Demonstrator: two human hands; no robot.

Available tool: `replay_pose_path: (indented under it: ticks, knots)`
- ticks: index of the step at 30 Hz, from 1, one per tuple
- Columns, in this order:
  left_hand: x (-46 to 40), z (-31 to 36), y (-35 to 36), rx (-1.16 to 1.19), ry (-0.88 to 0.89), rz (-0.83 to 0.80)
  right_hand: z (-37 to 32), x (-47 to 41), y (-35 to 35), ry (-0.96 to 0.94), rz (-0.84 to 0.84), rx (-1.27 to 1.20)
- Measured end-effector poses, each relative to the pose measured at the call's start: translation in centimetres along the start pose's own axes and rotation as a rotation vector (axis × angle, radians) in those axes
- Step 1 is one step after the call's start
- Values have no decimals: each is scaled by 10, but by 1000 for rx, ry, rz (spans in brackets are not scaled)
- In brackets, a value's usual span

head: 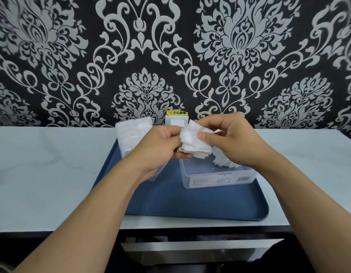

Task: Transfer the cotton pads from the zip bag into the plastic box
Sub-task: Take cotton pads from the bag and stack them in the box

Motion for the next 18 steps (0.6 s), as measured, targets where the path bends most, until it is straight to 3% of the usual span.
replay_pose_path:
  ticks: [3,6,10,18]
  knots:
    - [-1,2,0,51,-5,-9,0,0,0,4,10,30]
    - [-1,4,0,199,-3,-25,4,1,-11,6,127,17]
    - [-1,6,1,35,78,4,5,2,-18,10,229,-39]
    - [-4,2,-2,130,13,85,-10,5,-27,-62,351,-262]
Point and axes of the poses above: each hand's wrist, its own x-axis away from the middle knuckle, its own y-axis out of the palm, z = x × y, the point moved 9 cm from there along -x, towards the middle knuckle, and after that the axes turned 4 degrees about -z, right-handed, at the moved point
